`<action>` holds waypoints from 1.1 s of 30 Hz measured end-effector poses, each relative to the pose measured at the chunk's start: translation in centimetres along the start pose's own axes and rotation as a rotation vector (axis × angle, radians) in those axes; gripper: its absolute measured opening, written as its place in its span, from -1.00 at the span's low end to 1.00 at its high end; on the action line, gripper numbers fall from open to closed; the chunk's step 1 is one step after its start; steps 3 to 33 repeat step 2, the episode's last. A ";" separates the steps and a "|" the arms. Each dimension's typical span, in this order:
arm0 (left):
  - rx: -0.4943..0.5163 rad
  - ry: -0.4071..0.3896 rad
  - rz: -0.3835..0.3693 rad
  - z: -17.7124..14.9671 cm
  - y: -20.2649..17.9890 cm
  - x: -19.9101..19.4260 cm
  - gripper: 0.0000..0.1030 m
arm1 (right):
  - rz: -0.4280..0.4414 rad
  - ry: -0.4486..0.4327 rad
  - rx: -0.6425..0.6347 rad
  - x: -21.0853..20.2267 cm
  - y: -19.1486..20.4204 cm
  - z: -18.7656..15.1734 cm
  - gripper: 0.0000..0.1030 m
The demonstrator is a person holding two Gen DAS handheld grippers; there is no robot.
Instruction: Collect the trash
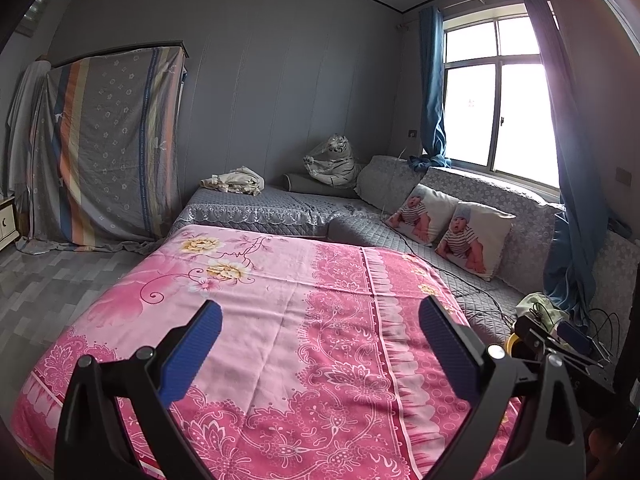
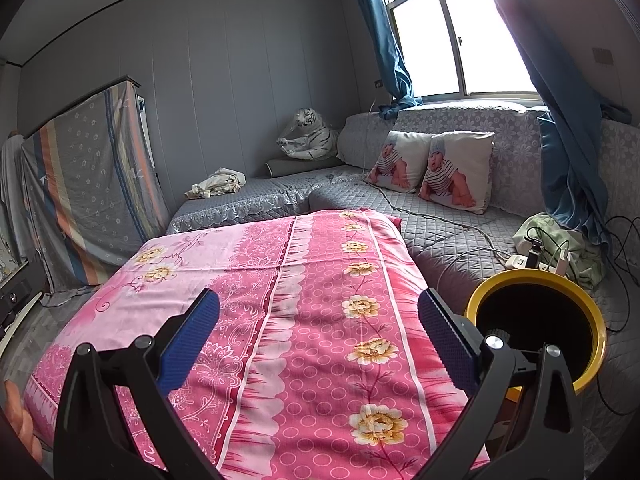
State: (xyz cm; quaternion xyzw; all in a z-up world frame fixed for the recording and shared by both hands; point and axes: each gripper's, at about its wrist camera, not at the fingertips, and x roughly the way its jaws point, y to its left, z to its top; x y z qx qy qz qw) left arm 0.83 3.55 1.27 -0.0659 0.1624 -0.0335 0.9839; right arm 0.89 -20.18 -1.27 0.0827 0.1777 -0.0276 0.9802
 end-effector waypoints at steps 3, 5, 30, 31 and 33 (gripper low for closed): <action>0.002 0.001 0.002 0.0 0.0 0.0 0.85 | -0.001 -0.001 0.000 0.0 0.0 0.0 0.84; 0.002 0.001 0.002 0.0 0.0 0.0 0.85 | -0.001 -0.001 0.000 0.0 0.0 0.0 0.84; 0.002 0.001 0.002 0.0 0.0 0.0 0.85 | -0.001 -0.001 0.000 0.0 0.0 0.0 0.84; 0.002 0.001 0.002 0.0 0.0 0.0 0.85 | -0.001 -0.001 0.000 0.0 0.0 0.0 0.84; 0.002 0.001 0.002 0.0 0.0 0.0 0.85 | -0.001 -0.001 0.000 0.0 0.0 0.0 0.84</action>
